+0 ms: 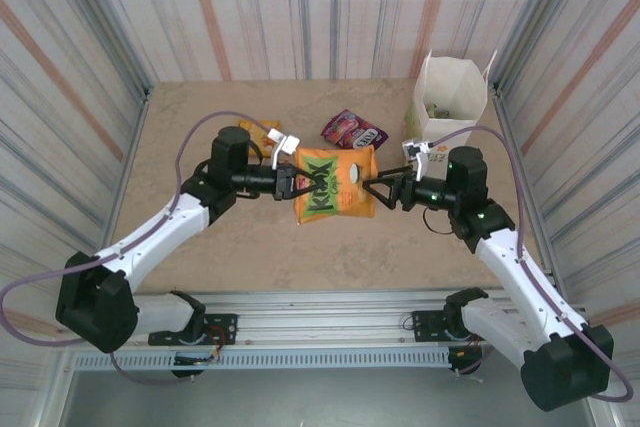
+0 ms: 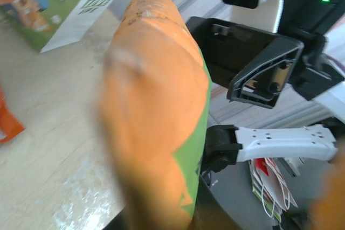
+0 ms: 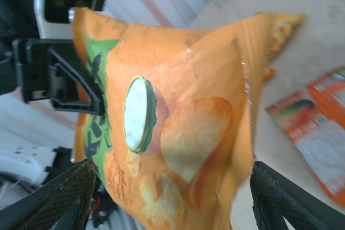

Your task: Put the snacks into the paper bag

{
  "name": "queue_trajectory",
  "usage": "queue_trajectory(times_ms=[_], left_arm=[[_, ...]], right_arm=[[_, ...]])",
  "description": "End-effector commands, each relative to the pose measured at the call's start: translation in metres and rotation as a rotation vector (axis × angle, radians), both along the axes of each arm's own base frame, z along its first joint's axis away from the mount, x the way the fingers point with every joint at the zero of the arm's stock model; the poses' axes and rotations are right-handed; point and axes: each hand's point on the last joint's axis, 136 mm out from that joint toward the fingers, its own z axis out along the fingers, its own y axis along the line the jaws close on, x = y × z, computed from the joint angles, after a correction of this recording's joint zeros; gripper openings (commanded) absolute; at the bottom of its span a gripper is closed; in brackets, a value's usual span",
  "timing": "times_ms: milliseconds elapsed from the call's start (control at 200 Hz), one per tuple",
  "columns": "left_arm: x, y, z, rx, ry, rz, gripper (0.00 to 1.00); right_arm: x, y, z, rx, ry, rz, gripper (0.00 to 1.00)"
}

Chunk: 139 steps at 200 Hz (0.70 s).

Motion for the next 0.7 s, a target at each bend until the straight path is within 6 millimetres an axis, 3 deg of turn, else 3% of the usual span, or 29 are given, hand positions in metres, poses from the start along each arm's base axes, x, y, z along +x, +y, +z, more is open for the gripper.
queue_trajectory(times_ms=[0,240,481,691], left_arm=[[-0.020,-0.005,0.048,-0.103,-0.137,-0.108,0.15],[-0.033,-0.015,0.066,-0.151,-0.207,-0.183,0.14],[-0.026,-0.018,0.066,-0.144,-0.227,-0.161,0.15],[-0.021,-0.021,0.066,-0.140,-0.230,-0.155,0.15]], right_arm=[[-0.020,0.010,0.032,0.090,-0.100,0.140,0.78],[-0.036,0.016,0.049,0.113,-0.167,0.270,0.78],[-0.042,0.017,0.056,0.132,-0.193,0.297,0.53],[-0.045,0.016,0.059,0.139,-0.206,0.304,0.39]])
